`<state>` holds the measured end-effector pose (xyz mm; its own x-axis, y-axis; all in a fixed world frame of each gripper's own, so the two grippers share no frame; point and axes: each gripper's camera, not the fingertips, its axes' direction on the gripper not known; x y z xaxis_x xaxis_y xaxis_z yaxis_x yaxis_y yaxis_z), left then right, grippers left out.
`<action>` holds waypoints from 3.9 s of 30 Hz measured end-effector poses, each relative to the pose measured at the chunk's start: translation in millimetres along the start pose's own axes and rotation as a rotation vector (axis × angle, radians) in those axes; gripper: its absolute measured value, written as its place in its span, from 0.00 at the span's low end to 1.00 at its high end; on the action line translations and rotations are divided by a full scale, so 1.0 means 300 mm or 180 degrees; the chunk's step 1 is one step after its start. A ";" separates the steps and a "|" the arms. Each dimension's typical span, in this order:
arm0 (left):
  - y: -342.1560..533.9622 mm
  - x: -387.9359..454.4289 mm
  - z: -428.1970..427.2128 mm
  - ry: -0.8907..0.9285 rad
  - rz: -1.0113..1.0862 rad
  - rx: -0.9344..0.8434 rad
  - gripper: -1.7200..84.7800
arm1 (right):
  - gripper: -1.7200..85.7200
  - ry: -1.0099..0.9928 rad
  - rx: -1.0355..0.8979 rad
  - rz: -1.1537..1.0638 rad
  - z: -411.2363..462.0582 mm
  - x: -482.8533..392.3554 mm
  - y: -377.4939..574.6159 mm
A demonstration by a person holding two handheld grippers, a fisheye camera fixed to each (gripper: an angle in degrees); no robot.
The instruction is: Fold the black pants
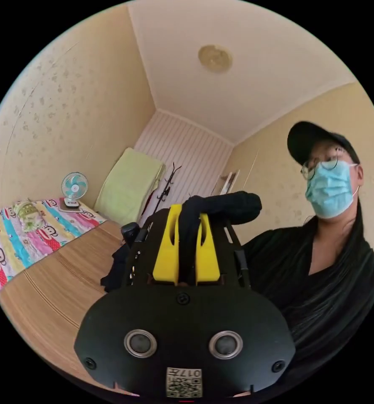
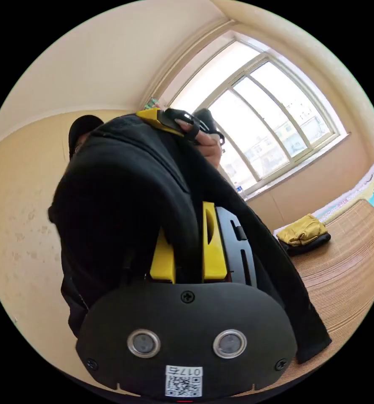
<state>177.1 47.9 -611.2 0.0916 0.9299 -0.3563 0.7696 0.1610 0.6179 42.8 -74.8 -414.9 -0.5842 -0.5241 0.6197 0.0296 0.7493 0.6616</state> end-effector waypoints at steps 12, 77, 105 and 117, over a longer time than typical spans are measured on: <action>-0.369 0.294 -0.112 -0.1141 0.0955 0.0574 0.08 | 0.25 0.2476 0.2187 -0.0608 -0.125 -0.464 0.505; -0.091 -1.526 -0.985 -0.3170 -0.3144 -0.2067 0.22 | 0.05 0.3415 -0.1240 0.3107 -0.731 0.099 0.289; 0.035 -1.386 -1.977 -0.0720 -0.4207 0.0505 0.07 | 0.08 0.3243 0.1457 0.2889 -1.891 1.242 -0.263; 0.257 -1.216 -2.707 -0.1095 -0.5052 0.1302 0.08 | 0.09 0.3272 -0.0850 0.2628 -0.838 1.781 -0.575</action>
<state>-310.2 -10.4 135.5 -0.8038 -0.1791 -0.5673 0.3266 0.6643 -0.6723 -70.5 -585.9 -92.0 0.5464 -0.1132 0.8298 0.2999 0.9516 -0.0677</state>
